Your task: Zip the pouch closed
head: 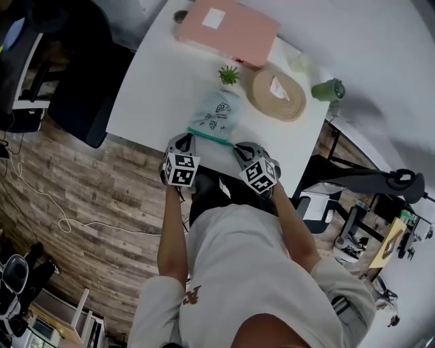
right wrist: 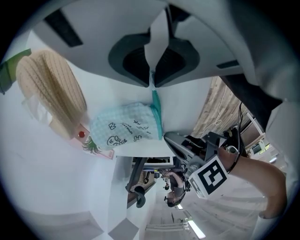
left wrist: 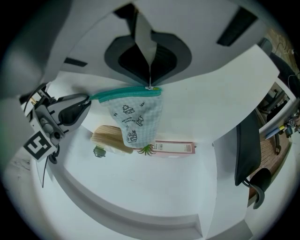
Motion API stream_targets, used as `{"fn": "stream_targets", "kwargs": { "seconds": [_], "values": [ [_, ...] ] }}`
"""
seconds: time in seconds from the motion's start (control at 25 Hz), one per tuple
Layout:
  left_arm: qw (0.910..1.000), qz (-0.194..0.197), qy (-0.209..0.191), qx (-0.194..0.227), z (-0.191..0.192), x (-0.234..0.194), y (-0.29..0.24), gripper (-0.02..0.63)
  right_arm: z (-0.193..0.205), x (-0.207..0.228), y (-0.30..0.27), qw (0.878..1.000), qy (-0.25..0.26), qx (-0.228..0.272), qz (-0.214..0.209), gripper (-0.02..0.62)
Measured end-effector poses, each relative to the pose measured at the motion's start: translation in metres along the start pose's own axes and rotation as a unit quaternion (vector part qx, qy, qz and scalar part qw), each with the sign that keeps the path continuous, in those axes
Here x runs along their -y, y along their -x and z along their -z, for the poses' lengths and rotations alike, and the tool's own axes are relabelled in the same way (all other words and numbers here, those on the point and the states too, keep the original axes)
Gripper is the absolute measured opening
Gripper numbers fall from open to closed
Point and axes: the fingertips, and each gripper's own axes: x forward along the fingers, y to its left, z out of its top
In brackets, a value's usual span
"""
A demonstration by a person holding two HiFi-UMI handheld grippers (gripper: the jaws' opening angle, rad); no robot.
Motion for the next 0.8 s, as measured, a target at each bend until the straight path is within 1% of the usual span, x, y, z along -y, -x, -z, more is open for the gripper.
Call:
{"fn": "stream_targets", "kwargs": {
  "seconds": [0.08, 0.2, 0.24, 0.4, 0.44, 0.6, 0.72, 0.8],
  "values": [
    [1.0, 0.0, 0.001, 0.009, -0.002, -0.001, 0.003, 0.011, -0.001, 0.001, 0.002, 1.0, 0.002, 0.002, 0.01, 0.066],
    [0.9996, -0.006, 0.008, 0.026, -0.006, -0.001, 0.011, 0.028, -0.001, 0.0, 0.005, 1.0, -0.005, 0.008, 0.011, 0.121],
    [0.9994, -0.008, 0.011, 0.032, -0.007, -0.001, 0.015, 0.035, -0.002, -0.001, 0.007, 1.0, -0.01, 0.012, 0.011, 0.13],
    [0.9975, -0.03, 0.028, 0.057, -0.011, -0.006, 0.037, 0.063, -0.016, -0.001, 0.019, 0.999, -0.023, 0.041, 0.021, 0.171],
    [0.9966, -0.037, 0.033, 0.066, -0.013, -0.008, 0.045, 0.072, -0.022, 0.0, 0.023, 0.998, -0.024, 0.051, 0.027, 0.191],
    [0.9914, -0.069, 0.036, 0.105, -0.034, -0.009, 0.077, 0.101, -0.056, 0.011, 0.048, 0.991, -0.034, 0.118, 0.049, 0.239],
    [0.9845, -0.099, 0.028, 0.141, -0.059, -0.003, 0.107, 0.144, -0.087, 0.022, 0.079, 0.981, -0.043, 0.179, 0.06, 0.261],
    [0.9784, -0.121, 0.022, 0.166, -0.077, 0.004, 0.127, 0.17, -0.108, 0.03, 0.103, 0.972, -0.047, 0.221, 0.065, 0.273]
  ]
}}
